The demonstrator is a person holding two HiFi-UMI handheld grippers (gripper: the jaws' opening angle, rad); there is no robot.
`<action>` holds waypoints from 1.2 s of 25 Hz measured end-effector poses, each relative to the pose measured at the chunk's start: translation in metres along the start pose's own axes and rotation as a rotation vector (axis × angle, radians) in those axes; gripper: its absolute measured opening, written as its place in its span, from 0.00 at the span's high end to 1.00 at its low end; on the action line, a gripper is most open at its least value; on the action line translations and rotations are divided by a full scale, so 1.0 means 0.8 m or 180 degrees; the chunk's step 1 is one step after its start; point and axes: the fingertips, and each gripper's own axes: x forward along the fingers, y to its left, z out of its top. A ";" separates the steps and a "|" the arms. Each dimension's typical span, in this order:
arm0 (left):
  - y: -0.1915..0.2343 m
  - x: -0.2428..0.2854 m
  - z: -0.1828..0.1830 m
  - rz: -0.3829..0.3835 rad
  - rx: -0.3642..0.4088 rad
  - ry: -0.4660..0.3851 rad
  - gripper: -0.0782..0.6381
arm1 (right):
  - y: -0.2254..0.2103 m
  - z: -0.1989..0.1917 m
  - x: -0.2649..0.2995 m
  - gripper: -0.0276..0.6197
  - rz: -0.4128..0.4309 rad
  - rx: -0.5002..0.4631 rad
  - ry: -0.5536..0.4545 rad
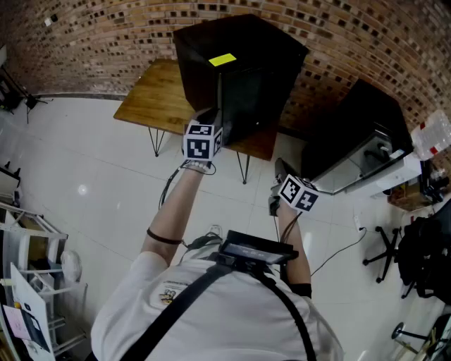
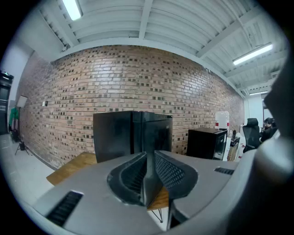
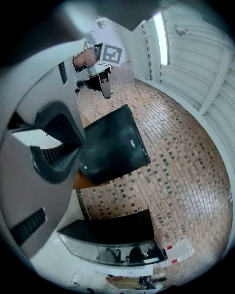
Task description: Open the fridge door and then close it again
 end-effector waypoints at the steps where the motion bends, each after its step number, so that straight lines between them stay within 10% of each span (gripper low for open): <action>1: 0.005 0.008 0.001 -0.0017 0.0001 0.0004 0.79 | 0.000 0.002 0.007 0.95 -0.0007 0.0000 -0.0006; 8: 0.030 0.074 -0.002 -0.0129 0.0076 0.0102 0.59 | -0.006 0.010 0.049 0.95 -0.0129 0.0077 -0.0027; 30: 0.043 0.146 -0.012 -0.0193 0.0139 0.0194 0.64 | -0.031 0.013 0.093 0.95 -0.0347 0.0196 0.0028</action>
